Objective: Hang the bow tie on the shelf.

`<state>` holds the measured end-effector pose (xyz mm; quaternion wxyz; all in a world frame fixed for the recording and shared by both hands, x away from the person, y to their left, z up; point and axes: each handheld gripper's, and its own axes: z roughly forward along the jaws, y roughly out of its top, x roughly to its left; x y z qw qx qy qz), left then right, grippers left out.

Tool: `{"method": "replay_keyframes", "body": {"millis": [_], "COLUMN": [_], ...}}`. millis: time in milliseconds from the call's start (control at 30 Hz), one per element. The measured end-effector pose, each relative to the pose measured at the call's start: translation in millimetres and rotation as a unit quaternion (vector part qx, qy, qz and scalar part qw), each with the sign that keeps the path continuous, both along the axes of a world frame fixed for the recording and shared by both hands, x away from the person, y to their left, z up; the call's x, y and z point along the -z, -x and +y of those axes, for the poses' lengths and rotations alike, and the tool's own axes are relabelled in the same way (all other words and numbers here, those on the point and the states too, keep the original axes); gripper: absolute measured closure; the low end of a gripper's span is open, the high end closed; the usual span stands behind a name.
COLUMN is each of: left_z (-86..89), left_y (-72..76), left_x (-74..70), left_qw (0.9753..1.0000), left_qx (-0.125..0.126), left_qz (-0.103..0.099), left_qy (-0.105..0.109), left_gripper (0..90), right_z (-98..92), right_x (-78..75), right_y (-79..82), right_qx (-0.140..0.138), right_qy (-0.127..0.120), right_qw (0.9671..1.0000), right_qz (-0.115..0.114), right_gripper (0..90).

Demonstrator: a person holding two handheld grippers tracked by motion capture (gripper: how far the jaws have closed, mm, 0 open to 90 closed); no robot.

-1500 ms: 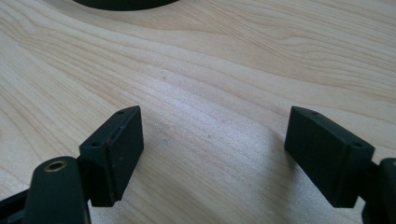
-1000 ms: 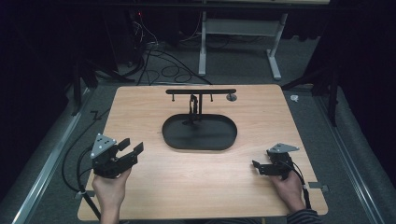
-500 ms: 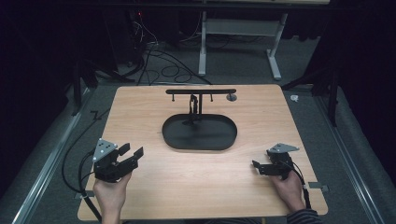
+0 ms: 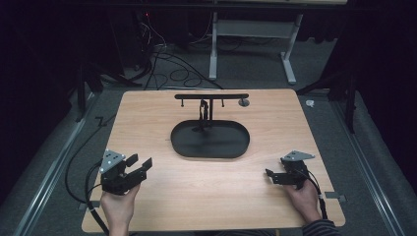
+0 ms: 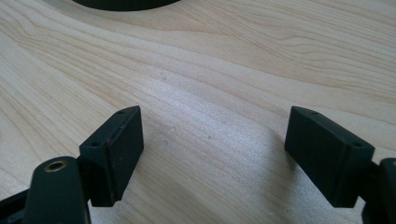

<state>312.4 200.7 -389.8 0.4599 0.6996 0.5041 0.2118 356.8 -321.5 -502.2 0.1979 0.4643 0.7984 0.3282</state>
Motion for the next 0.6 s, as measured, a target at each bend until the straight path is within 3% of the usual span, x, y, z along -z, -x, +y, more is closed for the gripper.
{"method": "replay_keyframes", "body": {"millis": [600], "left_z": [-2.6], "left_y": [-3.5], "left_x": [19.3], "left_qw": [0.9999], "left_qx": [0.001], "left_qz": [0.016], "left_qy": [0.005], "left_gripper": [44.8], "right_z": [0.0], "right_x": [0.0], "right_y": [0.0], "right_qx": [0.000], "right_qy": [0.000], "right_qw": [1.0000], "right_qz": [0.000], "right_gripper": [20.6]}}
